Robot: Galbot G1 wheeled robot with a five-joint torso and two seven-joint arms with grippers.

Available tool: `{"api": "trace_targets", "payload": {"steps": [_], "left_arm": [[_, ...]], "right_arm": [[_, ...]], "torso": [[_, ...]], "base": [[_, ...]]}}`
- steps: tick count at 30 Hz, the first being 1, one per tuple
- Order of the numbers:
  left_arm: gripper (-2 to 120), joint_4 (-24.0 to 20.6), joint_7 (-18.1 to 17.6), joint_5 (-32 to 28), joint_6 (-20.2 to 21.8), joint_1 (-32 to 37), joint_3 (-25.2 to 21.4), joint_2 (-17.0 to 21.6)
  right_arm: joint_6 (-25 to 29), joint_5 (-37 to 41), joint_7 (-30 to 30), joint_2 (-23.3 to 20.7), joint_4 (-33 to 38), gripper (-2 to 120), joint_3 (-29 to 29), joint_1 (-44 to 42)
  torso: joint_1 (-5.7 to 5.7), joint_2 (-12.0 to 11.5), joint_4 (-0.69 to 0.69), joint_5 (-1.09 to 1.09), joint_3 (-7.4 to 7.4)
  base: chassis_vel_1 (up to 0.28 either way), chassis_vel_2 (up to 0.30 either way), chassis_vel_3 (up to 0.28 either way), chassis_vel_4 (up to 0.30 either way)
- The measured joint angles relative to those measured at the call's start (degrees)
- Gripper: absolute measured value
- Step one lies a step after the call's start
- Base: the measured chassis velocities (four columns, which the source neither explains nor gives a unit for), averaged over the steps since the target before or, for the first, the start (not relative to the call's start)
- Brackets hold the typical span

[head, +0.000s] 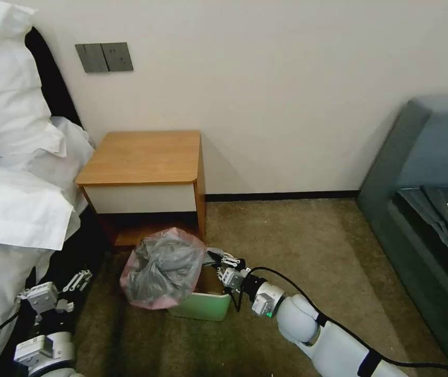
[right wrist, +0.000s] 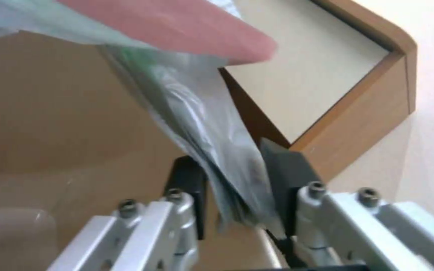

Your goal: Pick up the garbage bag from the table and place it over the trash can.

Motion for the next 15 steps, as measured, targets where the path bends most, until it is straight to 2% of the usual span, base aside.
{"api": "trace_targets", "payload": {"steps": [2, 4, 7, 8, 11, 13, 15], "left_arm": [[99, 0.25, -0.01, 0.29, 0.04, -0.09, 0.15, -0.07], [99, 0.34, -0.02, 0.42, 0.07, -0.14, 0.24, -0.09], [99, 0.63, -0.04, 1.01, 0.17, -0.35, 0.59, -0.18], [99, 0.63, -0.04, 1.01, 0.17, -0.35, 0.59, -0.18], [99, 0.90, -0.11, 1.51, 0.22, -0.61, 0.87, -0.32], [99, 0.94, -0.13, 1.56, 0.23, -0.65, 0.90, -0.35], [99, 1.03, -0.16, 1.86, 0.26, -0.69, 1.02, -0.36]], "right_arm": [[-0.09, 0.31, -0.01, -0.46, 0.76, 43, 0.38, -0.25], [-0.21, 0.42, -0.01, -0.71, 1.19, 46, 0.56, -0.44], [-0.61, 0.75, -0.03, -1.48, 2.64, 62, 1.18, -1.31], [-0.61, 0.75, -0.03, -1.48, 2.64, 62, 1.18, -1.31], [-0.70, 0.82, -0.43, -1.68, 3.41, 75, 2.06, -2.50], [-0.69, 0.82, -0.52, -1.62, 3.41, 76, 2.25, -2.77], [-0.54, 0.76, -0.61, -1.21, 3.36, 67, 2.87, -3.59]], "torso": [[0.00, 0.00, 0.00, 0.00, 0.00], [0.00, 0.00, 0.00, 0.00, 0.00], [0.00, 0.00, 0.00, 0.00, 0.00], [0.00, 0.00, 0.00, 0.00, 0.00], [0.00, 0.00, 0.00, -0.01, 0.00], [0.00, 0.00, 0.00, -0.01, 0.00], [0.00, 0.00, 0.00, 0.00, 0.00]], "base": [[0.000, 0.000, 0.000, 0.000], [0.000, 0.000, 0.000, 0.000], [0.000, 0.000, 0.000, 0.000], [0.000, 0.000, 0.000, 0.000], [0.000, 0.000, 0.000, 0.000], [0.000, 0.000, 0.000, 0.000], [0.000, 0.000, 0.000, 0.000]]}}
